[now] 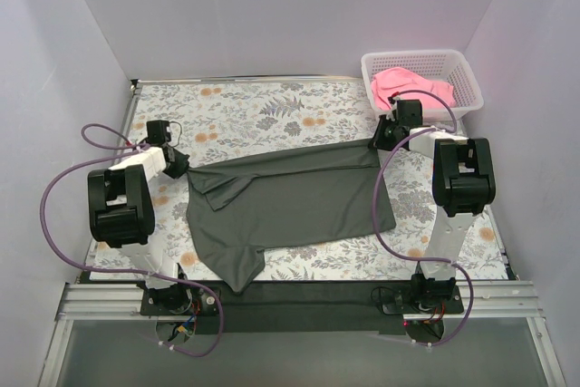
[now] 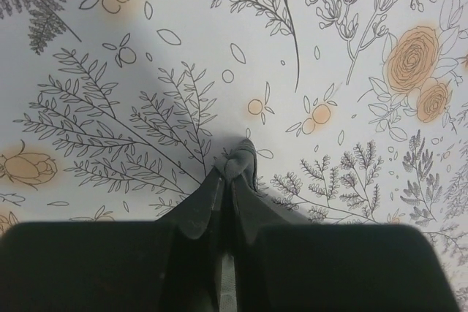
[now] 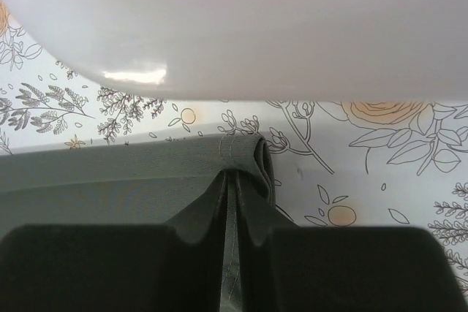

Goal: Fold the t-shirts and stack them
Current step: Fold the tshirt

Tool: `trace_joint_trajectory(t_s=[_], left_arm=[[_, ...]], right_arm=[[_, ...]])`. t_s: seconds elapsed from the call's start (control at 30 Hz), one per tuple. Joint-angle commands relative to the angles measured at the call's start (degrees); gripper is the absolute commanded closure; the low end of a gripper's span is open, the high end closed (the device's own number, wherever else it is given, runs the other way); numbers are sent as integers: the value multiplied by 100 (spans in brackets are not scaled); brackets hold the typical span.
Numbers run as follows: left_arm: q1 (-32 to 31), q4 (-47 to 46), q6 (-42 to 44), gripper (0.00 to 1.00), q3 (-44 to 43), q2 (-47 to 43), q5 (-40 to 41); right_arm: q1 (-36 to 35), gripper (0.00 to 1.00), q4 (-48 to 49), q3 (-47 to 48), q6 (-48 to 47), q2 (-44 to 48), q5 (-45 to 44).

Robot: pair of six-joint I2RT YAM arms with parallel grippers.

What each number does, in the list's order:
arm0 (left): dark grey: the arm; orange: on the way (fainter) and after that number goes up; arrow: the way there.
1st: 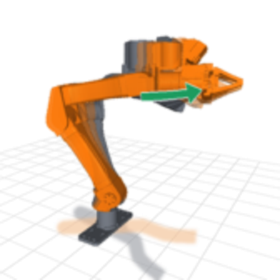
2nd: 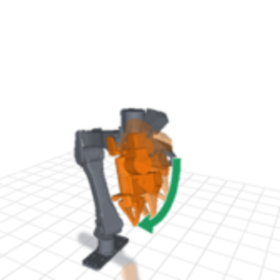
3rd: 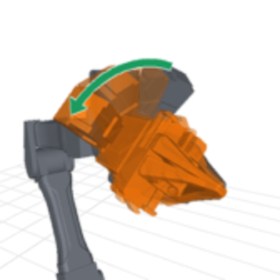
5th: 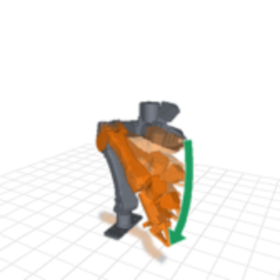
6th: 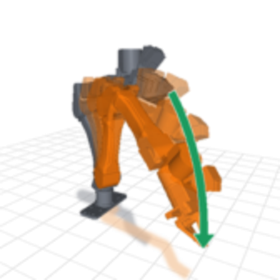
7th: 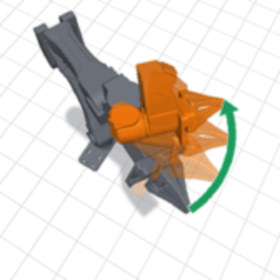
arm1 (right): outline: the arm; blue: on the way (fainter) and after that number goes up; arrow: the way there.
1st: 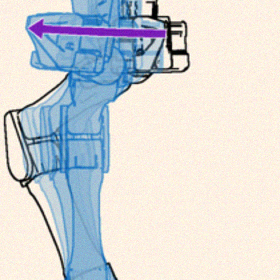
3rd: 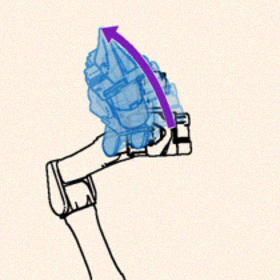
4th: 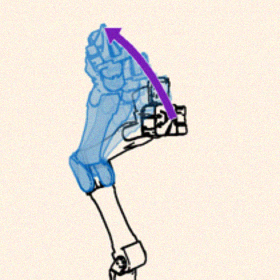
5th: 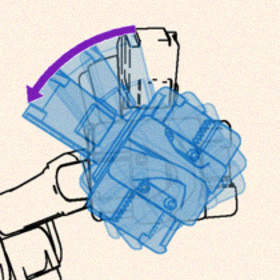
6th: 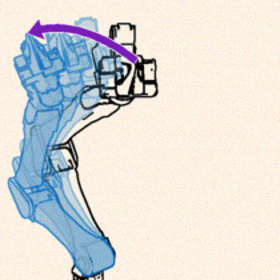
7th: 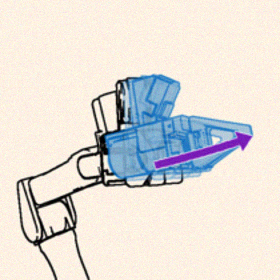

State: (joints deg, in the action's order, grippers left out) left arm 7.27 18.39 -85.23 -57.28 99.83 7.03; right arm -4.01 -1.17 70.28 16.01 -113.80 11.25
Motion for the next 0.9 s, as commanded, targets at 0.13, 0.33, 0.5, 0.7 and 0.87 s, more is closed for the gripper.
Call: trace_joint_trajectory(t_s=[0.13,0.33,0.5,0.7,0.87], left_arm=[[161,-107,-99,77,-90,-113,-69],[161,-99,155,43,-179,-455,-202],[74,242,717,21,-170,-1202,-97],[-935,858,1307,21,137,-2283,500],[-2219,1228,1527,31,489,-2881,668]], right_arm=[[173,85,-156,-129,8,147,-141],[102,70,-217,-41,-107,604,123],[-178,49,-392,-207,-116,1279,54],[-688,31,-691,-717,-98,2175,-192],[-1109,26,-1025,-1278,-177,3089,-228]])
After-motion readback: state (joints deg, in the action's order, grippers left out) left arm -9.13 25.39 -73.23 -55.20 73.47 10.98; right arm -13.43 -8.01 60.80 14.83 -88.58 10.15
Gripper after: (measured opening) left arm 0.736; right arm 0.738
